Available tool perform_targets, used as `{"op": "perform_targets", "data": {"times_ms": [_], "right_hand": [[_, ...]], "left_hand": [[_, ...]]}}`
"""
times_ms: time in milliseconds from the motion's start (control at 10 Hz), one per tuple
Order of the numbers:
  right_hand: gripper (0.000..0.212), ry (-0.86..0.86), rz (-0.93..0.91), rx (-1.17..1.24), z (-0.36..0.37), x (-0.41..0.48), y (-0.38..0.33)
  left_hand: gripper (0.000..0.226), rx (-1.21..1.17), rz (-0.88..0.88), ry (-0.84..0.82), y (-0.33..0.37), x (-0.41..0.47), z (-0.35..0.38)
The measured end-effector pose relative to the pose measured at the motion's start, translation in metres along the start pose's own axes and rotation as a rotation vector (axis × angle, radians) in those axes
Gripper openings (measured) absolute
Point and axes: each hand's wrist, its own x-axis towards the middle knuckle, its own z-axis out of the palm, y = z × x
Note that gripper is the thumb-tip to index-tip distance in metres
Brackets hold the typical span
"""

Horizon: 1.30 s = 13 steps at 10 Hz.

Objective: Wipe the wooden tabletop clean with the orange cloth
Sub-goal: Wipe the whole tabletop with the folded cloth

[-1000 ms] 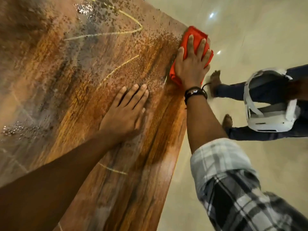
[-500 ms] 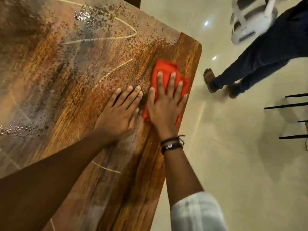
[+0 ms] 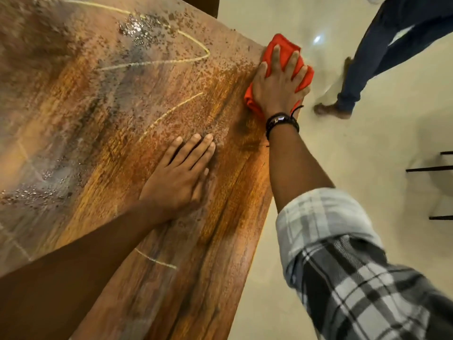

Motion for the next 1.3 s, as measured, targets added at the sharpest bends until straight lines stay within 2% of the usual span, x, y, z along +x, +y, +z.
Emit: {"op": "perform_targets", "data": {"times_ms": [100, 200, 500, 600, 800, 900, 1000, 1100, 1300], "right_hand": [[0.058, -0.003, 0.007, -0.012, -0.005, 0.013, 0.001], [0.058, -0.003, -0.040, -0.009, -0.006, -0.015, 0.011], [0.058, 0.088, -0.119, 0.070, 0.018, -0.244, 0.085], [0.059, 0.064, -0.136, 0.081, 0.023, -0.265, 0.095], [0.060, 0.114, -0.165, 0.080, 0.018, -0.155, 0.077], [0.060, 0.073, -0.111, 0.093, 0.012, -0.097, 0.069], [0.062, 0.075, -0.086, 0.044, 0.011, -0.078, 0.070], [0.061, 0.073, -0.091, 0.019, 0.012, -0.096, 0.070], [0.063, 0.124, -0.086, 0.032, 0.025, -0.212, 0.079]], "left_hand": [[0.056, -0.004, 0.008, 0.014, -0.001, -0.002, 0.000], [0.056, 0.000, 0.008, -0.008, 0.000, -0.004, -0.001], [0.056, -0.005, -0.002, -0.018, -0.001, -0.003, -0.001], [0.056, 0.002, -0.001, -0.020, -0.001, -0.001, -0.001], [0.055, 0.011, -0.007, -0.011, -0.003, -0.002, 0.000], [0.055, -0.006, -0.015, -0.025, -0.003, -0.001, 0.000], [0.056, -0.003, -0.009, -0.056, -0.003, -0.001, 0.001], [0.056, 0.007, -0.002, -0.060, -0.003, -0.003, -0.001], [0.059, -0.026, -0.008, -0.084, 0.000, -0.003, -0.007]]}}
